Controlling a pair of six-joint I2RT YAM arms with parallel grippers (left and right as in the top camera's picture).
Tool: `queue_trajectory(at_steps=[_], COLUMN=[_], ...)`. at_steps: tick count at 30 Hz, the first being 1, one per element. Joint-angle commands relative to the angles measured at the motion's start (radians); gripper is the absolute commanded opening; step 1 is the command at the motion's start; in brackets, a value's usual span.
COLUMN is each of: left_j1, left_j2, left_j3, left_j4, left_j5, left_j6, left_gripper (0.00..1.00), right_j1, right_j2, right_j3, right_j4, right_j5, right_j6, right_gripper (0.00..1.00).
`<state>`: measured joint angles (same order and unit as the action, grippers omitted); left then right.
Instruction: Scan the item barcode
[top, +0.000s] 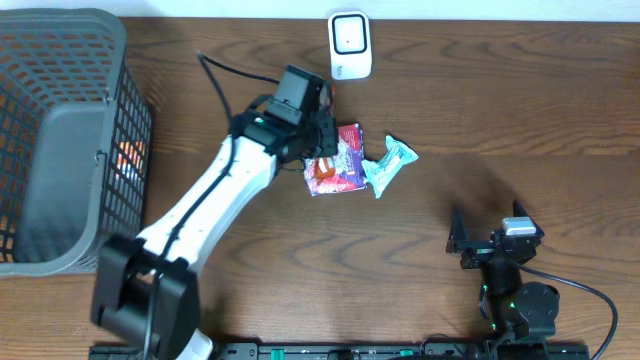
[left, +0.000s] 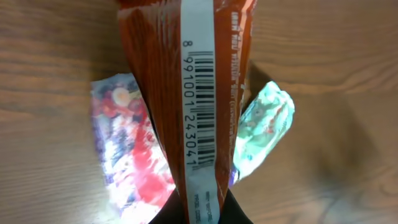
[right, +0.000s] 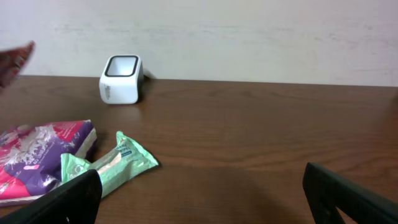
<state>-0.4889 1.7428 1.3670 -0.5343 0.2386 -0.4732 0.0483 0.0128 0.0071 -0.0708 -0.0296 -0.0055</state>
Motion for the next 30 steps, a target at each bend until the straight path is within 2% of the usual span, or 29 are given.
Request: queue_trajectory(at_steps=[1,13,16,19,24,30], left_j1=[-0.031,-0.085,-0.093,-0.108,-0.126,-0.109], left_j2=[0.026,0.13,0.163,0.185,0.181,0.102], left_j3=[-0.004,-0.005,-0.005,-0.005,-0.002,-0.002], left_j4=[0.047,0.254,0.265,0.272,0.28,0.282], left_j5=[-0.012,-0.09,-0.09,-0.09,-0.09,-0.09], left_j6=[-0.082,-0.1,-0.13,-0.131,-0.13,-0.095], left_gripper=[0.08,0.09,0.23,0.3,0.37,0.38], right_j1=[-0.002,-0.002,-0.002,-0.002,-0.002,-0.002], right_j2=[-0.002,-0.002,-0.002,-0.002,-0.002,-0.002], right_j3=[-0.001,-0.001,-0.001,-0.001,-0.001,-0.001], right_j4=[-0.004,-0.004,-0.004,-0.004,-0.004,-0.004], right_j5=[-0.006,-0.006,-0.006,-0.006,-0.006,-0.006], right_j6=[-0.007,-0.007,-0.007,-0.007,-0.007,-0.007], right_gripper=[0.99,0.99,0.99,0.99,0.99,0.99])
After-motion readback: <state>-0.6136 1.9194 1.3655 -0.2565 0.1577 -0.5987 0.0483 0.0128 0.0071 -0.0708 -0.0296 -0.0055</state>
